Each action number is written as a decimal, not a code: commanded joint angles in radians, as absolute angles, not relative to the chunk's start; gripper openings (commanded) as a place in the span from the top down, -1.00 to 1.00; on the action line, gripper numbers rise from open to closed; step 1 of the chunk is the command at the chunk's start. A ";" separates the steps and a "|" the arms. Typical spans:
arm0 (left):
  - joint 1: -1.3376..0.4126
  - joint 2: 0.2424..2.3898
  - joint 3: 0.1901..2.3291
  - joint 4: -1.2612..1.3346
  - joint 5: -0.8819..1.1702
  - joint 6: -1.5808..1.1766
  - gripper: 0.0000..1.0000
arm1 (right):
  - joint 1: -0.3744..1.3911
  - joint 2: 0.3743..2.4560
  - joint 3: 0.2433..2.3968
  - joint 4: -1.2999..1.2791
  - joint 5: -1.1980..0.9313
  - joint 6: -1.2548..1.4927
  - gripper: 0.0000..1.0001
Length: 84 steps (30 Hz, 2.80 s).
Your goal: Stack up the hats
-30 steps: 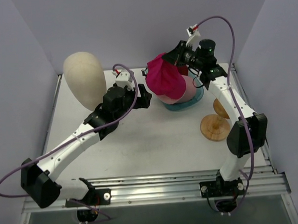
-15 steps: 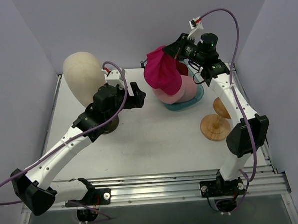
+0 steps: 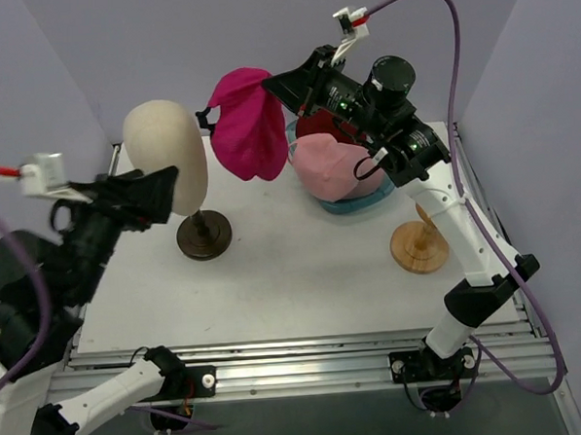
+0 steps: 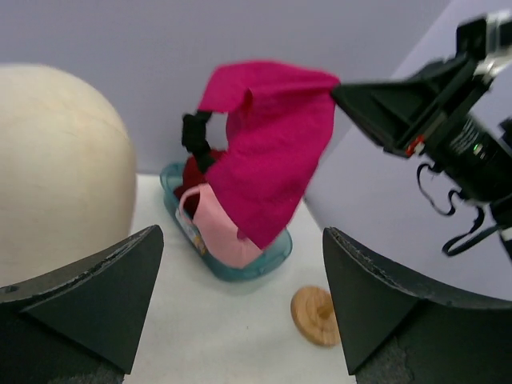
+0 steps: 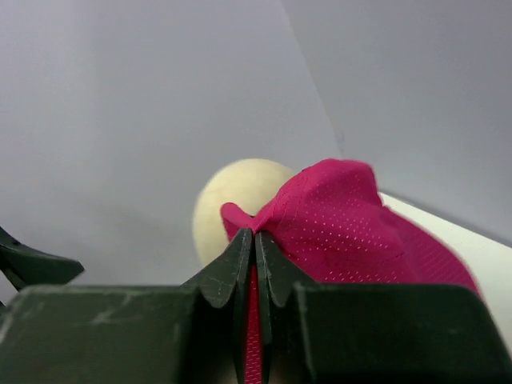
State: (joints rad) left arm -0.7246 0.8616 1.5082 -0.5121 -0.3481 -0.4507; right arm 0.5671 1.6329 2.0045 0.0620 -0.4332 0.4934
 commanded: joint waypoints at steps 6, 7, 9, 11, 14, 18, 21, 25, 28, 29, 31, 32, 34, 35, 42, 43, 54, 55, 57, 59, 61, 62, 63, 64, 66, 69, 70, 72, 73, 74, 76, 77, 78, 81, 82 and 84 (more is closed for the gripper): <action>-0.721 0.747 1.602 -0.742 -0.638 -0.370 -0.81 | 0.770 1.687 2.190 0.072 -0.307 0.454 1.00; -0.722 0.747 1.597 -0.747 -0.646 -0.370 -0.80 | 0.790 1.710 2.213 0.069 -0.273 0.448 1.00; -0.721 0.755 1.594 -0.759 -0.638 -0.370 -0.80 | 0.830 1.730 2.247 0.075 -0.236 0.434 1.00; -0.721 0.759 1.595 -0.755 -0.617 -0.367 -0.80 | 0.893 1.765 2.308 0.061 -0.160 0.411 1.00; -0.721 0.749 1.582 -0.683 -0.543 -0.347 -0.81 | 0.933 1.818 2.355 0.055 -0.117 0.400 1.00; -0.721 0.742 1.520 -0.612 -0.404 -0.333 -0.81 | 0.965 1.858 2.356 0.097 -0.065 0.399 1.00; -0.721 0.771 1.525 -0.633 -0.406 -0.353 -0.81 | 0.976 1.877 2.358 0.130 -0.042 0.399 1.00; -0.721 0.825 1.581 -0.704 -0.434 -0.376 -0.81 | 0.983 1.904 2.358 0.190 -0.025 0.388 1.00; -0.719 0.845 1.598 -0.736 -0.472 -0.385 -0.81 | 0.989 1.921 2.361 0.230 -0.008 0.387 1.00; -0.719 0.850 1.597 -0.753 -0.485 -0.394 -0.81 | 0.989 1.924 2.362 0.235 -0.003 0.387 1.00; -0.719 0.845 1.588 -0.765 -0.537 -0.405 -0.81 | 0.988 1.939 2.378 0.255 0.027 0.387 1.00; -0.719 0.829 1.562 -0.758 -0.554 -0.408 -0.81 | 0.989 1.945 2.382 0.261 0.029 0.385 1.00; -0.719 0.799 1.526 -0.714 -0.566 -0.391 -0.86 | 0.988 1.963 2.404 0.268 0.031 0.387 1.00; -0.719 0.769 1.494 -0.701 -0.565 -0.390 -0.88 | 0.988 1.971 2.407 0.275 0.031 0.390 1.00; -0.719 0.721 1.422 -0.666 -0.560 -0.382 -0.94 | 0.988 1.983 2.418 0.290 0.041 0.391 1.00; -0.719 0.733 1.419 -0.658 -0.560 -0.374 -0.94 | 0.988 1.982 2.418 0.288 0.040 0.394 1.00; -0.716 0.782 1.402 -0.581 -0.560 -0.360 -0.93 | 0.986 1.959 2.385 0.287 0.026 0.390 1.00; -0.715 0.778 1.391 -0.565 -0.560 -0.356 -0.92 | 0.986 1.957 2.384 0.290 0.026 0.387 1.00; -0.712 0.779 1.385 -0.546 -0.545 -0.348 -0.93 | 0.985 1.953 2.382 0.287 0.021 0.385 1.00; -0.707 0.790 1.387 -0.525 -0.531 -0.341 -0.93 | 0.985 1.948 2.378 0.290 0.025 0.385 1.00; -0.700 0.804 1.393 -0.523 -0.523 -0.342 -0.93 | 0.980 1.947 2.375 0.290 0.025 0.388 1.00; -0.695 0.808 1.396 -0.529 -0.531 -0.345 -0.93 | 0.980 1.945 2.375 0.290 0.022 0.391 1.00; -0.692 0.808 1.394 -0.532 -0.532 -0.350 -0.93 | 0.977 1.944 2.375 0.290 0.020 0.393 1.00; -0.687 0.804 1.388 -0.528 -0.532 -0.350 -0.93 | 0.976 1.944 2.375 0.288 0.015 0.394 1.00; -0.667 0.798 1.371 -0.523 -0.531 -0.351 -0.93 | 0.971 1.939 2.375 0.288 0.011 0.402 1.00; -0.638 0.795 1.368 -0.546 -0.526 -0.353 -0.94 | 0.956 1.931 2.368 0.288 0.011 0.420 1.00; -0.631 0.795 1.371 -0.557 -0.522 -0.362 -0.94 | 0.953 1.930 2.368 0.290 -0.011 0.425 1.00; -0.606 0.798 1.377 -0.578 -0.508 -0.374 -0.94 | 0.943 1.925 2.362 0.291 -0.031 0.434 1.00; -0.598 0.790 1.371 -0.574 -0.500 -0.382 -0.94 | 0.942 1.924 2.361 0.293 -0.031 0.434 1.00; -0.594 0.787 1.365 -0.568 -0.483 -0.385 -0.94 | 0.940 1.918 2.352 0.296 -0.031 0.433 1.00; -0.578 0.785 1.358 -0.551 -0.463 -0.391 -0.94 | 0.940 1.913 2.345 0.301 -0.034 0.436 1.00; -0.574 0.790 1.356 -0.545 -0.442 -0.393 -0.94 | 0.939 1.910 2.345 0.301 -0.035 0.436 1.00; -0.565 0.793 1.355 -0.519 -0.421 -0.391 -0.94 | 0.937 1.908 2.342 0.301 -0.038 0.437 1.00; -0.539 0.811 1.336 -0.442 -0.326 -0.380 -0.94 | 0.934 1.905 2.333 0.311 -0.046 0.445 1.00; -0.531 0.811 1.319 -0.422 -0.302 -0.380 -0.90 | 0.934 1.905 2.333 0.313 -0.046 0.448 1.00; -0.512 0.799 1.296 -0.356 -0.243 -0.387 -0.79 | 0.933 1.905 2.332 0.313 -0.049 0.453 1.00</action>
